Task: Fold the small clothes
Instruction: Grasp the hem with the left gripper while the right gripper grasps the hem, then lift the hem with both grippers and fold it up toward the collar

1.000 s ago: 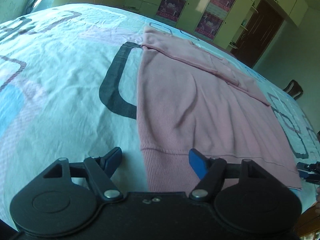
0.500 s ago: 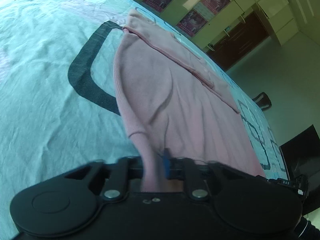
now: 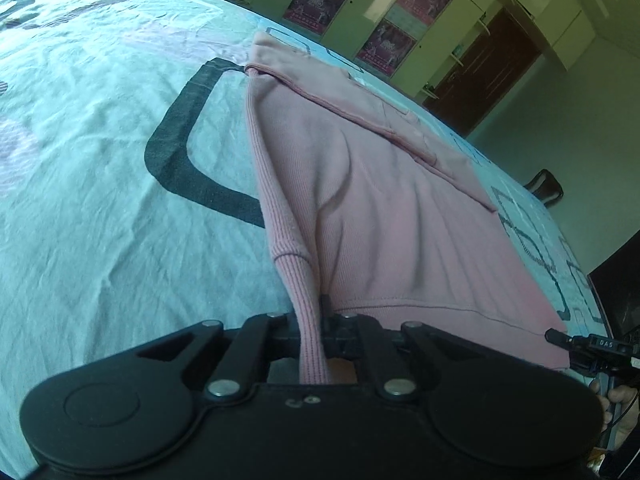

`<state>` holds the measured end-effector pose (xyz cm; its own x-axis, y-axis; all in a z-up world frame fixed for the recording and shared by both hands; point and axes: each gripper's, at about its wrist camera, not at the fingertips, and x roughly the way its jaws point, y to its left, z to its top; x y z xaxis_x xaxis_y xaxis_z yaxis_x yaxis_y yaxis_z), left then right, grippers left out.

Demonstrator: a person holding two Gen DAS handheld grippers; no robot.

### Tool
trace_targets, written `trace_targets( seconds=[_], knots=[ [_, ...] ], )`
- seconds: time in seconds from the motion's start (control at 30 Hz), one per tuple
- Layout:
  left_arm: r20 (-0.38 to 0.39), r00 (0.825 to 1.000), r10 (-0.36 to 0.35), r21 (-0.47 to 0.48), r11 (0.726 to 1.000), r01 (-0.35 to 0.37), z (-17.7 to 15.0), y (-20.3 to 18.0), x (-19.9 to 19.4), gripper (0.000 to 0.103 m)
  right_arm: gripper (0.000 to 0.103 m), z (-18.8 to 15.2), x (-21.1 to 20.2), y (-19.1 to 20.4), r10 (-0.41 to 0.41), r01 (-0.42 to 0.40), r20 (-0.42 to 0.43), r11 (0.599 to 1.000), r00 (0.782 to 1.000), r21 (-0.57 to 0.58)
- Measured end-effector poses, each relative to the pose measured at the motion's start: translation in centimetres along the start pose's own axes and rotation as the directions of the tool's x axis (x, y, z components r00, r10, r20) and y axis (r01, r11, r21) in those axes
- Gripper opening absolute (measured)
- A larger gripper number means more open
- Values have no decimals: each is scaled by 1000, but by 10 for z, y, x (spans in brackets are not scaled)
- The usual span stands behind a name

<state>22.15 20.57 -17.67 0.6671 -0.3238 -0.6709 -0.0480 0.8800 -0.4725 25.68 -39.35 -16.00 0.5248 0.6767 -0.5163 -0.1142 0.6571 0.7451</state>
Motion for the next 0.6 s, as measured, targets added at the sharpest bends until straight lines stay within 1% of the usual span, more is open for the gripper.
trace_targets(
  seconds=[0.13,0.2,0.23,0.3,0.37,0.47,0.6],
  knots=[
    [37,999,-9,-72,997,12,-3,4,-2,3,13,-3,-2,-2,-5,5,-2,1000,1000,-2],
    [58,998,-14,-124,992,21,-5,6,-1,3,14,-2,-2,-1,-5,5,2,1000,1000,-6],
    [71,997,-22,-146,989,33,-5,6,-3,3,14,-1,-4,0,8,-8,16,1000,1000,3],
    [118,991,-60,-190,978,82,-1,5,-11,3,14,6,-12,8,44,-44,54,999,998,3],
    [166,981,-103,-207,969,136,8,0,-22,3,14,19,-21,20,70,-69,88,998,994,-13],
    [231,962,-145,-194,962,192,33,-13,-34,3,14,44,-31,38,104,-98,142,994,984,-46],
    [287,939,-189,-193,949,250,71,-25,-31,3,14,87,-29,58,129,-119,197,991,972,-58]
  ],
)
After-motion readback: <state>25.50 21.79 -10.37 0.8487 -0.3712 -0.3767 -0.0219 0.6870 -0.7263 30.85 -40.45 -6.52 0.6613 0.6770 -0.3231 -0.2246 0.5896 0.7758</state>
